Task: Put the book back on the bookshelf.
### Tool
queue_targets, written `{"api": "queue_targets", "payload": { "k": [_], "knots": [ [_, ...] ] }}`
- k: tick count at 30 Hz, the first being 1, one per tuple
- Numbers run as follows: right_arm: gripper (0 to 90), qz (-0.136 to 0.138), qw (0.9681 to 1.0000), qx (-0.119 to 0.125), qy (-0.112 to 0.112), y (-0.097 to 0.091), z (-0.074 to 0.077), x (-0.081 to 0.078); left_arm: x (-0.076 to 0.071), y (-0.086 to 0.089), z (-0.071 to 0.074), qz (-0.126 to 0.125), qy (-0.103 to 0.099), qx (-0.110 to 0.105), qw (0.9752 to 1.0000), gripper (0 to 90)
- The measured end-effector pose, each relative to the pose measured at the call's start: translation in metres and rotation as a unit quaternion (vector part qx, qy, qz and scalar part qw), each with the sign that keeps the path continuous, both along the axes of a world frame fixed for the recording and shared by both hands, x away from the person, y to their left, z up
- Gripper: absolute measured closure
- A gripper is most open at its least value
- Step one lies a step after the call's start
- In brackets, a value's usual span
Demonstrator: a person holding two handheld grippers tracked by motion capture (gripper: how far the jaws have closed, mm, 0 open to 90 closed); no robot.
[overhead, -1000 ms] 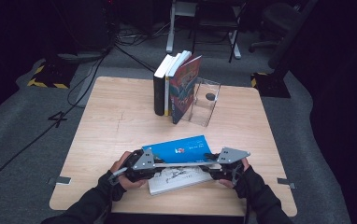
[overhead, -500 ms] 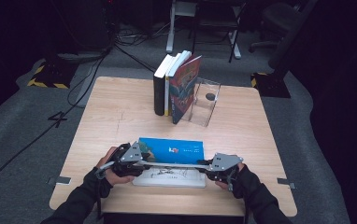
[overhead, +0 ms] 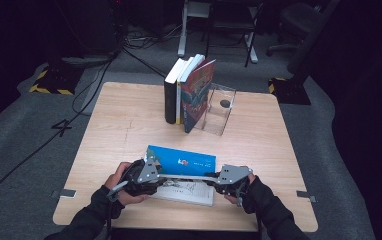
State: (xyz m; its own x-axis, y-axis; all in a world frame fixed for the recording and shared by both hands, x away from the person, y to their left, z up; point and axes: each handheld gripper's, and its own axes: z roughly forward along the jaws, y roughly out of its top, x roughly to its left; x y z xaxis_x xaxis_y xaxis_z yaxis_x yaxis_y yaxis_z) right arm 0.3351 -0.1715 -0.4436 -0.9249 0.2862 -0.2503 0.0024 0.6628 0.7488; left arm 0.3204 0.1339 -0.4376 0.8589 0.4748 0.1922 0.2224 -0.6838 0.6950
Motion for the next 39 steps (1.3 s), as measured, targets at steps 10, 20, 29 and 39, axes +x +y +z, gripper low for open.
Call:
{"api": "queue_targets", "payload": {
  "k": [10,20,29,39],
  "knots": [
    [72.4,0.01,0.9997,0.022,0.006,0.003,-0.001,0.002,0.013,0.007,-0.015,-0.024,0.006,0.008,0.9997,68.8],
    [73.6,-0.005,0.9997,0.021,0.011,0.0,-0.019,0.03,0.035,0.022,-0.011,-0.018,-0.006,0.02,0.9996,68.2],
    [76.6,-0.024,0.9993,0.022,-0.019,0.019,-0.009,0.03,0.043,0.011,-0.009,-0.013,0.008,-0.019,0.9997,53.4],
    [75.4,-0.03,0.9991,0.015,-0.027,0.021,-0.006,0.025,0.035,-0.016,-0.012,-0.007,-0.004,-0.032,0.9995,64.6]
  ]
}}
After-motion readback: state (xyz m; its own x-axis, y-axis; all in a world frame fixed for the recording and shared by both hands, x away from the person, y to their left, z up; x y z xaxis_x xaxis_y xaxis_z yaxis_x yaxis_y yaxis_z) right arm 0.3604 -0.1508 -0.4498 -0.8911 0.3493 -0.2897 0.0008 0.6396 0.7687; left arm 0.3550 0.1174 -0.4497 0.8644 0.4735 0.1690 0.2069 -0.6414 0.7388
